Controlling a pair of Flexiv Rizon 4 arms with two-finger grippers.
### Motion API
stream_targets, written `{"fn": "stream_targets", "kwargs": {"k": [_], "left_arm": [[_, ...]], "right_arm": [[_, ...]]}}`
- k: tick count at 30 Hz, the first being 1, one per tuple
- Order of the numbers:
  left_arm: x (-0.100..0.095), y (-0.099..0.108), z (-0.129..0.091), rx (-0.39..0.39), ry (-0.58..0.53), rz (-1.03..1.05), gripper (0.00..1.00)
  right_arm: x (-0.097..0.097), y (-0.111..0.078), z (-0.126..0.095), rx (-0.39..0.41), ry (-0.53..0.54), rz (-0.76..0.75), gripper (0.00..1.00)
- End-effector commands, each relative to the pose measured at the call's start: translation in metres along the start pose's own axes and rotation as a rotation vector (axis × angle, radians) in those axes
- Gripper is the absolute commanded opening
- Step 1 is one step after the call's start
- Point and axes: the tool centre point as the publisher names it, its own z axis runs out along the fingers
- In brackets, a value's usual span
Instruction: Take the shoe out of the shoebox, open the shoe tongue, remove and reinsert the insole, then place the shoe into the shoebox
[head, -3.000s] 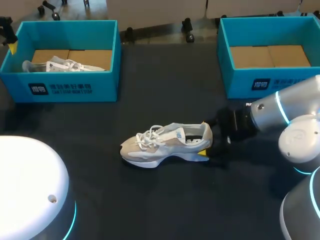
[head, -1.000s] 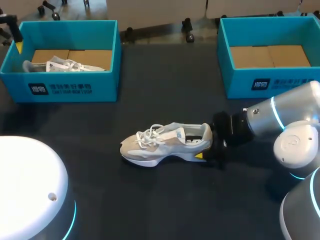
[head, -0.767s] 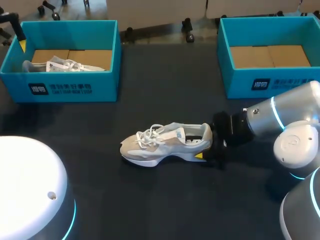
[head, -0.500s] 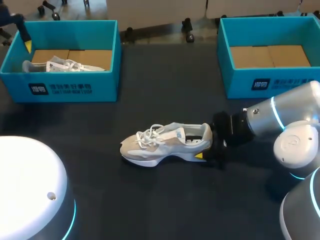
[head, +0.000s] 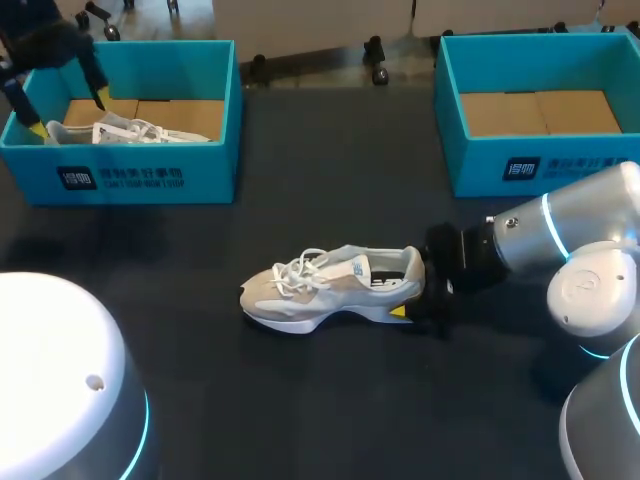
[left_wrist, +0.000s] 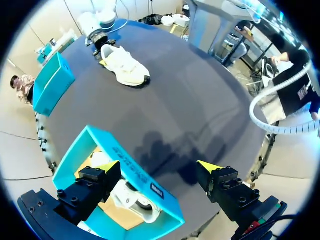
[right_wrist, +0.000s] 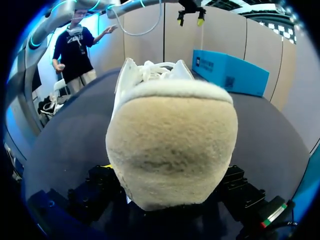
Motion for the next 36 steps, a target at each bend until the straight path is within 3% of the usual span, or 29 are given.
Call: {"fn": "stream_targets", "kwargs": {"k": [1, 18, 35, 36], "left_arm": [[-0.004, -0.022, 0.015, -0.144, -0.004, -0.003, 1.00], [-0.008, -0.050, 0.023, -0.218, -0.182, -0.217, 1.00], [-0.008, -0.053, 0.024, -0.216, -0.177, -0.212, 1.00], [-0.011, -0.057, 0.024, -0.200, -0.172, -0.291, 1.00]], "right_arm": [[0.001, 0.000, 0.004, 0.002, -0.002, 0.000, 0.00], [0.001, 0.000, 0.004, 0.002, -0.002, 0.000, 0.00], [0.001, 0.000, 0.004, 0.002, -0.002, 0.000, 0.00], [0.001, 0.000, 0.004, 0.002, -0.002, 0.000, 0.00]]}}
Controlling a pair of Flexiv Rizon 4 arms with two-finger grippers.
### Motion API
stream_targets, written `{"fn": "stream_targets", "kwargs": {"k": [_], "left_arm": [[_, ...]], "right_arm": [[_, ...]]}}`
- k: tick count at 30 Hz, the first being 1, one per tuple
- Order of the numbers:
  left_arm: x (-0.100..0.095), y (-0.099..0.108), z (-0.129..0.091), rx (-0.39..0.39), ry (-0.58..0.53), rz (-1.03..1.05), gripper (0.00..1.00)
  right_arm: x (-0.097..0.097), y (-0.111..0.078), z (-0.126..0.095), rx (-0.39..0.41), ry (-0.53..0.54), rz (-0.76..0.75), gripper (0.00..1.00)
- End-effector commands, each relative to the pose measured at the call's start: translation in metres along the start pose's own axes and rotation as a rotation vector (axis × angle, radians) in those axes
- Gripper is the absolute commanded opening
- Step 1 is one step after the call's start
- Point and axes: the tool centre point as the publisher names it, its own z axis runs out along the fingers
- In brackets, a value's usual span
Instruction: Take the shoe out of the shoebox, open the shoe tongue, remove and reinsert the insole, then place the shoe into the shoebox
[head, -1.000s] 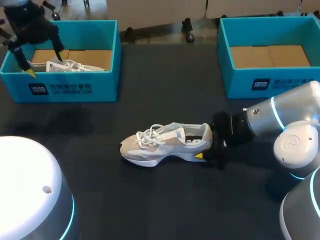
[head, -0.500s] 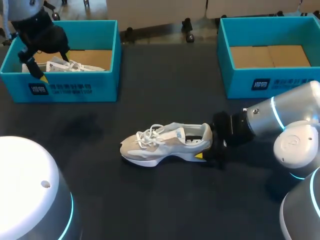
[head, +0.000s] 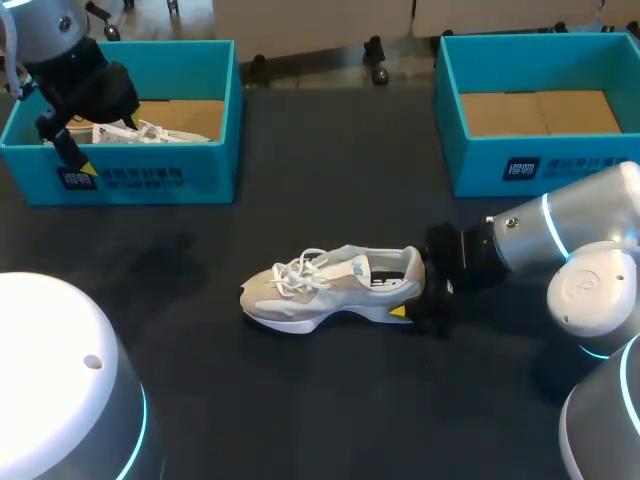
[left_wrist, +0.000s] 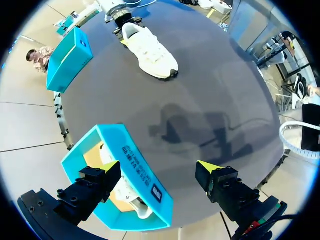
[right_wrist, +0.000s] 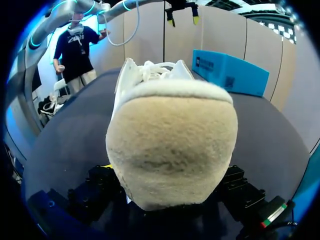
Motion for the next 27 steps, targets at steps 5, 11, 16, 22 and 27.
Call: {"fn": "stream_targets", "kwargs": {"k": [5, 11, 16, 22, 27], "left_arm": [[-0.007, -0.019, -0.002, -0.036, 0.029, -0.304, 1.00], [-0.014, -0.027, -0.003, -0.119, 0.039, -0.557, 1.00], [-0.018, -0.033, -0.004, -0.144, 0.104, -0.774, 1.00], [-0.016, -0.037, -0.004, -0.124, 0.126, -0.966, 1.00], [-0.009, -0.045, -0.003, -0.093, 0.179, -1.136, 1.00]], "right_arm": [[0.001, 0.000, 0.004, 0.002, -0.002, 0.000, 0.00], [0.001, 0.000, 0.004, 0.002, -0.002, 0.000, 0.00], [0.001, 0.000, 0.004, 0.002, -0.002, 0.000, 0.00], [0.001, 0.000, 0.004, 0.002, -0.002, 0.000, 0.00], [0.001, 0.000, 0.004, 0.002, -0.002, 0.000, 0.00]]}}
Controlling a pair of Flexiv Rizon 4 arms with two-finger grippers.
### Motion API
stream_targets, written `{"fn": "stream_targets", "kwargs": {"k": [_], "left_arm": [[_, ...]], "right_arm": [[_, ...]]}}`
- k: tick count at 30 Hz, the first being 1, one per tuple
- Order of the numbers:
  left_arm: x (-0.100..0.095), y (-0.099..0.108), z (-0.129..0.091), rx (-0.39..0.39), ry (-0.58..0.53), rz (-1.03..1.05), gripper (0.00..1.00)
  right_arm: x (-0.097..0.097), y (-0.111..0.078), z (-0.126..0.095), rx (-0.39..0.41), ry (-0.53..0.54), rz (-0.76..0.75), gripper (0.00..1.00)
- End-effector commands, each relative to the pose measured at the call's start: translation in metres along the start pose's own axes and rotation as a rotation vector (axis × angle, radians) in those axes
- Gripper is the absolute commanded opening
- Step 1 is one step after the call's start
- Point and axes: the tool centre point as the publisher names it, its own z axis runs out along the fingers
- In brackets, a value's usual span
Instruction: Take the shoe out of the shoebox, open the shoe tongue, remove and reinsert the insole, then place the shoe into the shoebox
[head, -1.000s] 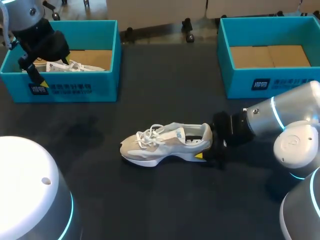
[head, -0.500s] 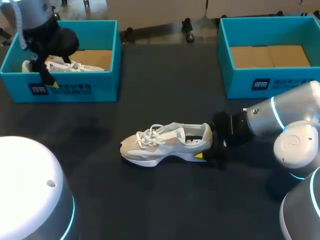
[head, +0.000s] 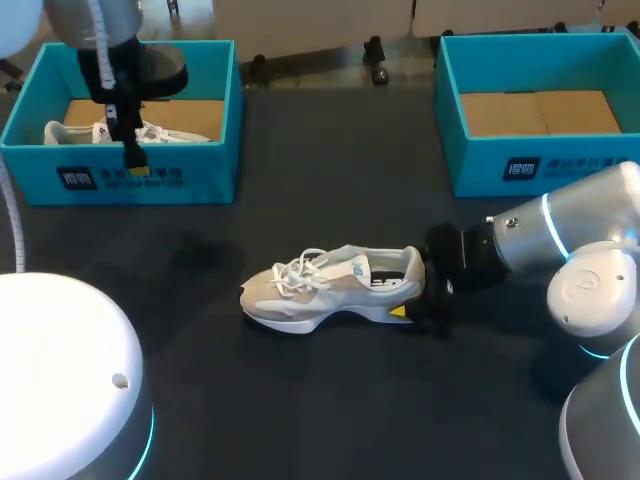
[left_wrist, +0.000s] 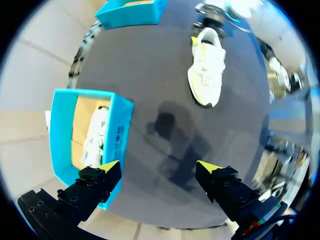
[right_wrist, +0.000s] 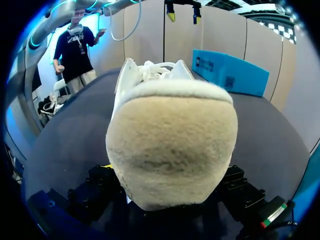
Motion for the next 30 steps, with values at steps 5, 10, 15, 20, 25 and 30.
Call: {"fn": "stream_targets", "kwargs": {"k": [5, 10, 15, 20, 25, 30], "left_arm": [[0.014, -0.007, 0.002, -0.001, 0.105, -0.453, 1.00], [0.028, -0.010, 0.010, -0.005, 0.124, -0.569, 1.00], [0.047, -0.010, 0.015, -0.012, 0.115, -0.636, 1.00], [0.047, -0.010, 0.015, -0.012, 0.115, -0.636, 1.00], [0.047, -0.010, 0.015, -0.012, 0.115, -0.636, 1.00], [0.049, -0.010, 0.015, -0.021, 0.126, -0.657, 1.00]], "right_arm": [[0.001, 0.000, 0.004, 0.002, -0.002, 0.000, 0.00], [0.001, 0.000, 0.004, 0.002, -0.002, 0.000, 0.00], [0.001, 0.000, 0.004, 0.002, -0.002, 0.000, 0.00], [0.001, 0.000, 0.004, 0.002, -0.002, 0.000, 0.00], [0.001, 0.000, 0.004, 0.002, -0.002, 0.000, 0.00], [0.001, 0.000, 0.004, 0.002, -0.002, 0.000, 0.00]]}}
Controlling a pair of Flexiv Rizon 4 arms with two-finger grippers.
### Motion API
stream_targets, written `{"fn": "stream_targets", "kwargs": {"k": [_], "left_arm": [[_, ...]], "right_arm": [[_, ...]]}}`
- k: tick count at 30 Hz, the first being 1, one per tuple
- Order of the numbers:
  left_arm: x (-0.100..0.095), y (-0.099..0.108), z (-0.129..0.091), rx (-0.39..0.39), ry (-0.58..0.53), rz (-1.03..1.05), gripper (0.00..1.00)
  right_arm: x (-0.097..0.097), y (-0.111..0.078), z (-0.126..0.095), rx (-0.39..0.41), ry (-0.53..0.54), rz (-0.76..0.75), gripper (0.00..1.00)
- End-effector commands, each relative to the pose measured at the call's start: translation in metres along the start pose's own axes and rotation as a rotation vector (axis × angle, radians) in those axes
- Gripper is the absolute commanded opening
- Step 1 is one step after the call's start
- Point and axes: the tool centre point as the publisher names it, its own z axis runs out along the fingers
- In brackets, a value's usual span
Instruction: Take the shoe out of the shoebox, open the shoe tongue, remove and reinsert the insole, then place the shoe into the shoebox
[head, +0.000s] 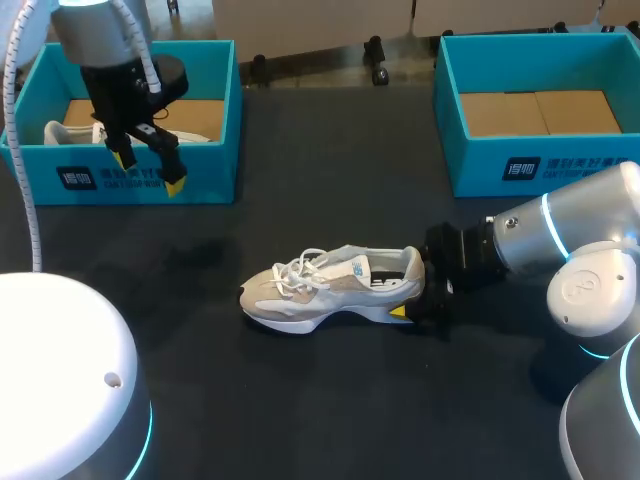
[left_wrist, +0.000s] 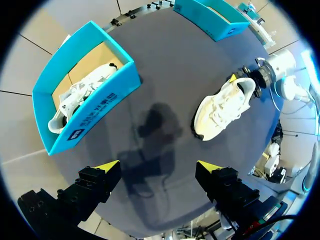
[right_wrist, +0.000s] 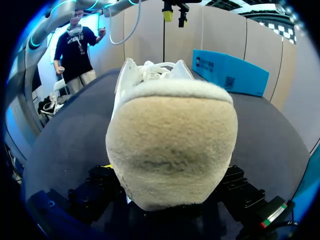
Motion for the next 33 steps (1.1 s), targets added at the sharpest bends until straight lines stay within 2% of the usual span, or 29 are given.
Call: {"fn": "stream_targets", "kwargs": {"k": [1, 2, 3, 7, 8, 12, 18, 33], "left_arm": [[0.005, 0.002, 0.001, -0.002, -0.010, -0.068, 1.00], [0.009, 0.004, 0.003, 0.039, -0.031, -0.085, 1.00], [0.012, 0.004, 0.003, 0.018, -0.006, -0.118, 1.00], [0.026, 0.006, 0.005, 0.024, 0.009, -0.210, 1.00], [0.030, 0.005, 0.006, 0.002, 0.004, -0.254, 1.00], [0.044, 0.003, 0.015, -0.001, -0.019, -0.331, 1.00], [0.065, -0.003, 0.026, -0.032, 0.025, -0.406, 1.00], [0.137, -0.014, 0.051, -0.043, -0.010, -0.365, 1.00]], "right_arm": [[0.001, 0.000, 0.004, 0.002, -0.002, 0.000, 0.00], [0.001, 0.000, 0.004, 0.002, -0.002, 0.000, 0.00], [0.001, 0.000, 0.004, 0.002, -0.002, 0.000, 0.00], [0.001, 0.000, 0.004, 0.002, -0.002, 0.000, 0.00], [0.001, 0.000, 0.004, 0.002, -0.002, 0.000, 0.00], [0.001, 0.000, 0.004, 0.002, -0.002, 0.000, 0.00], [0.001, 0.000, 0.004, 0.002, -0.002, 0.000, 0.00], [0.001, 0.000, 0.004, 0.002, -0.002, 0.000, 0.00]]}}
